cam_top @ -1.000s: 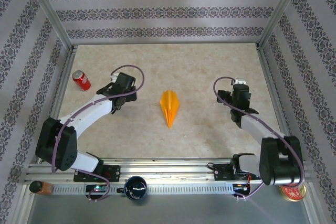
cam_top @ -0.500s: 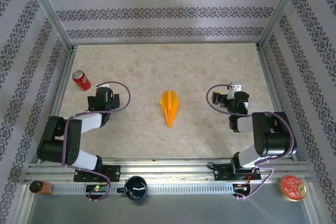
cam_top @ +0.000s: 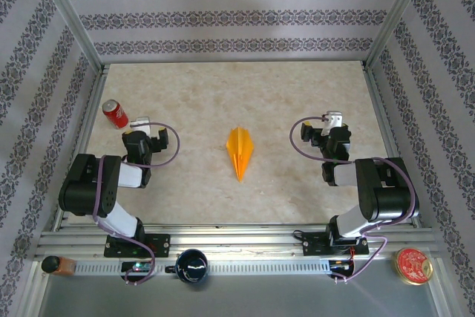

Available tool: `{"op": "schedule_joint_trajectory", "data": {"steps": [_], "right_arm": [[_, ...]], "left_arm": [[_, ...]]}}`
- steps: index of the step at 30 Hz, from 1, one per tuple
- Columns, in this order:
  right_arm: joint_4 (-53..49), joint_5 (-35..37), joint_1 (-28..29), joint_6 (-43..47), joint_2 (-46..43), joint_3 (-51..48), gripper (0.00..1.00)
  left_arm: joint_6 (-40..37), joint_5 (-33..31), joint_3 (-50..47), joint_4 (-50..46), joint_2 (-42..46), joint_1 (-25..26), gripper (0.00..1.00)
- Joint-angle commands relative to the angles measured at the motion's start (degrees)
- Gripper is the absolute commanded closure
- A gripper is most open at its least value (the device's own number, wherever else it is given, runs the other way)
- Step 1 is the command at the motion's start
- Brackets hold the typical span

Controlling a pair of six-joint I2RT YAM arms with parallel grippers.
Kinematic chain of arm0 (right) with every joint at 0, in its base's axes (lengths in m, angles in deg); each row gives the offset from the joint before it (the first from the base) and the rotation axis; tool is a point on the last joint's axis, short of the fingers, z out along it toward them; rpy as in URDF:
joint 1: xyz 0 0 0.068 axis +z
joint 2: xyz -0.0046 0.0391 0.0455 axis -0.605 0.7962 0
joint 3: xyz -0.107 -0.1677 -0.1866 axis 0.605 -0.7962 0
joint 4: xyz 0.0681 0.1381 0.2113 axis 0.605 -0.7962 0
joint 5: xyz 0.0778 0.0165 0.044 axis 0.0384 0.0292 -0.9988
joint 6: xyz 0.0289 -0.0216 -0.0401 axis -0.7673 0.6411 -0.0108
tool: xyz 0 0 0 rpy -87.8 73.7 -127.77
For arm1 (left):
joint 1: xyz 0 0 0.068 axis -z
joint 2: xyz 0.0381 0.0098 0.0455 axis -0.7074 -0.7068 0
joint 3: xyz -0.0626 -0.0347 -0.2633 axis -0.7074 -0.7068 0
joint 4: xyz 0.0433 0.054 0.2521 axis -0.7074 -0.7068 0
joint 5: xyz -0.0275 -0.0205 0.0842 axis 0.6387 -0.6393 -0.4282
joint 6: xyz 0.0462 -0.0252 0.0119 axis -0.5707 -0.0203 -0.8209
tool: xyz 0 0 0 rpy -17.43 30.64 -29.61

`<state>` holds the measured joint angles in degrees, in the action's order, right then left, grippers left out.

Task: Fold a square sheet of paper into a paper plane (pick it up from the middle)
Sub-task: Reset both arms

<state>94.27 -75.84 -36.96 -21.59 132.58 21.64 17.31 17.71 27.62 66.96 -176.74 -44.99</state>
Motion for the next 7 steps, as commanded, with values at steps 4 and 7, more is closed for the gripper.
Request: {"op": "schedule_joint_trajectory", "data": {"steps": [4,7], "right_arm": [[1.48,0.54,0.66,0.93,0.3,1.43,0.02],[1.72,0.35,0.78,1.04,0.22,1.3,0.02]], "left_arm": [[-2.41,4.35,2.13,0.93,-0.14,0.37,0.01],[-2.54,4.45,2.07,1.23,-0.19,0.41,0.01]]}}
